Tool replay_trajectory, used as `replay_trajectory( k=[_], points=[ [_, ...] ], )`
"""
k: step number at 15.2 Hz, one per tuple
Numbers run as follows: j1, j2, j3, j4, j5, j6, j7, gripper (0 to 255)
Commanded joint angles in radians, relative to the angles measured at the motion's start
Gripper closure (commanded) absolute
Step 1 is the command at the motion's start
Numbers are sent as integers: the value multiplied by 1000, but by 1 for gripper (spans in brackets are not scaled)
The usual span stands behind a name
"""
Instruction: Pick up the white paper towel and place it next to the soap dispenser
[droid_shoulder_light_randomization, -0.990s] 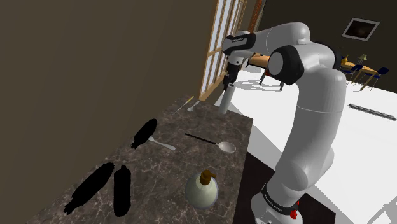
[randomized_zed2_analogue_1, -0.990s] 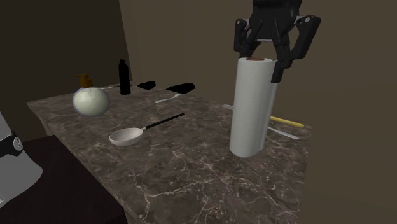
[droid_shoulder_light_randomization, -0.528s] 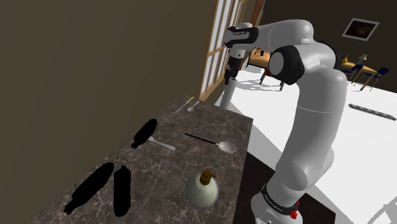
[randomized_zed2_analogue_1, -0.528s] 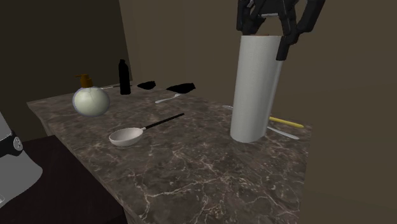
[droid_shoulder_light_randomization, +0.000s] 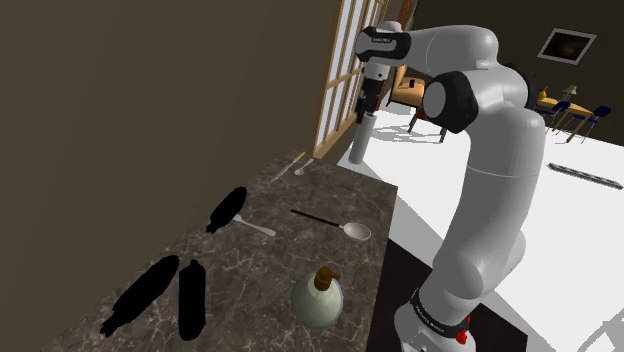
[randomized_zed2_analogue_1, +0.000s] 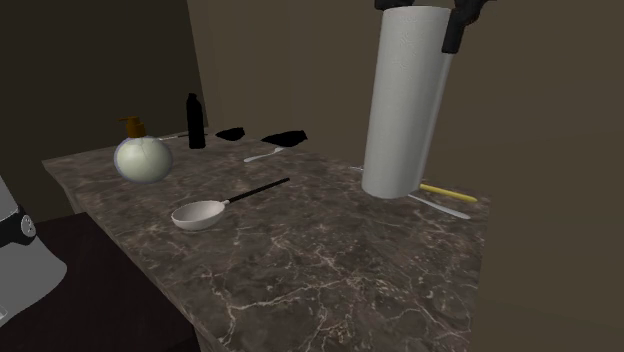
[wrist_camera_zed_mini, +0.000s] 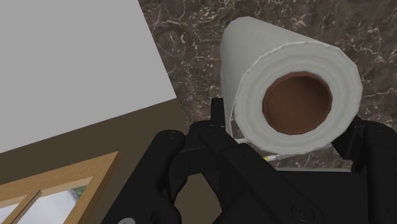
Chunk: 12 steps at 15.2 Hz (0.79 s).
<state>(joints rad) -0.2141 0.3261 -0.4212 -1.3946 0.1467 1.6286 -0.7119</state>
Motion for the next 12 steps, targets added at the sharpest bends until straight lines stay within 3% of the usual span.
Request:
replay_trajectory(
  k=[1, 12],
  points=[
    [-4, 4, -1, 33, 1, -30, 0, 255],
    [-37, 55, -3, 258, 22, -206, 0, 255]
  ],
)
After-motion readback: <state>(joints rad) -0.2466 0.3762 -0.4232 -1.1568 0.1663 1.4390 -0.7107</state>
